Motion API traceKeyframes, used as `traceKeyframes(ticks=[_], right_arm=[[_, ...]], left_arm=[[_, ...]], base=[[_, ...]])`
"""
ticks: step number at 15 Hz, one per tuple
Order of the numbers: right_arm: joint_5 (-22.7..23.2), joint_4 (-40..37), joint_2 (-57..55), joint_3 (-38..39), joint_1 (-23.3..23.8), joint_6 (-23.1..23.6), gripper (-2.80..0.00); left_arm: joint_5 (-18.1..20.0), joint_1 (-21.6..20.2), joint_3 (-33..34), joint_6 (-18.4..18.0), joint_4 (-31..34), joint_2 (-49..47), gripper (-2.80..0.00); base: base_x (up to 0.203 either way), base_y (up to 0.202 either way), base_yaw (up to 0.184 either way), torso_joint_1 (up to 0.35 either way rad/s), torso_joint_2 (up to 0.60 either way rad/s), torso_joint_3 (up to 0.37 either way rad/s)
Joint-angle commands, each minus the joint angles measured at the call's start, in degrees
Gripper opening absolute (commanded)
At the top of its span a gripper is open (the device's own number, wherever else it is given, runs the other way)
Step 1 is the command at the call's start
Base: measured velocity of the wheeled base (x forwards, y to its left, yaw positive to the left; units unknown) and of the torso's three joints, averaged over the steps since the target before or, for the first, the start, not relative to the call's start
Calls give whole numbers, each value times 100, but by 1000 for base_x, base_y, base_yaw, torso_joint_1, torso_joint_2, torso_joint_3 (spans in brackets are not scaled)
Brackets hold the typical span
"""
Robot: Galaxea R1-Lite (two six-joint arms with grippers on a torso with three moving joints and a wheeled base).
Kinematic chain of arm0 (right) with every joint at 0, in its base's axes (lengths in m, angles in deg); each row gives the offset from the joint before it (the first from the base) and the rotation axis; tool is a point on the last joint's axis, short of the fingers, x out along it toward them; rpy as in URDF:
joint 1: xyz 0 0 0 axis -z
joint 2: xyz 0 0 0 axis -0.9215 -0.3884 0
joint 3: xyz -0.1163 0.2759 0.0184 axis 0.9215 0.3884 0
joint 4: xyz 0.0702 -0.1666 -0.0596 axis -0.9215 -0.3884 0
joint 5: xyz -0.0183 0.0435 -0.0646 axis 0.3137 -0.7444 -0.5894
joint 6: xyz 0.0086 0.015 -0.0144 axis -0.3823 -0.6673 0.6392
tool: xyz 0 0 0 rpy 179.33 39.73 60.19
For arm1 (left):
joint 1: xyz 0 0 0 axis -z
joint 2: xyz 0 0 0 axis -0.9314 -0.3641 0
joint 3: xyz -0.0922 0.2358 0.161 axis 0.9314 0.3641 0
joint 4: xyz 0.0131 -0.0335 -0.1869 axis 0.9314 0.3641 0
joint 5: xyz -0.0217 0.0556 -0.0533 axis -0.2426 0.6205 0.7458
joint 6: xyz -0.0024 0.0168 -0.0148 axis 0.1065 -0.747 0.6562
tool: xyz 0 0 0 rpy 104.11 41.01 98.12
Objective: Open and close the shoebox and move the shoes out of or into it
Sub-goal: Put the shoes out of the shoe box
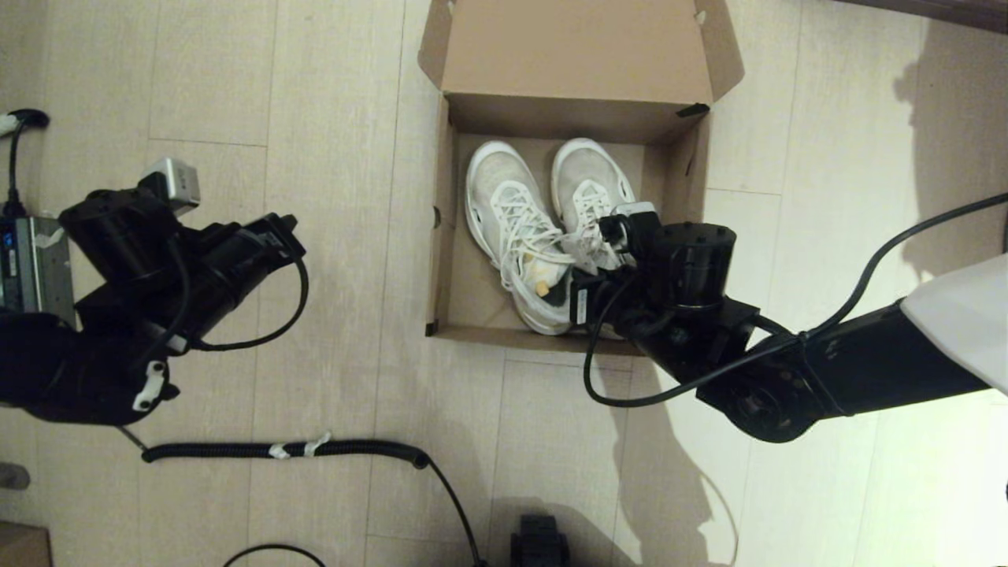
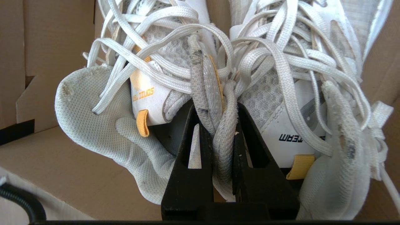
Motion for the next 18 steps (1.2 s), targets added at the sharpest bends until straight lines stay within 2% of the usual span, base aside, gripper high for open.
traceKeyframes(ticks=[1,18], right_arm=[[-16,-3,148,-67,-27,0,-280],[-284,-1972,2018,-398,-449,-24,-280]], left_arm=[[0,-2,6,14,-29,106,-280],[-16,-4,396,172,198,851,-280]], base=[[0,0,0,0,0,0],[0,0,0,0,0,0]])
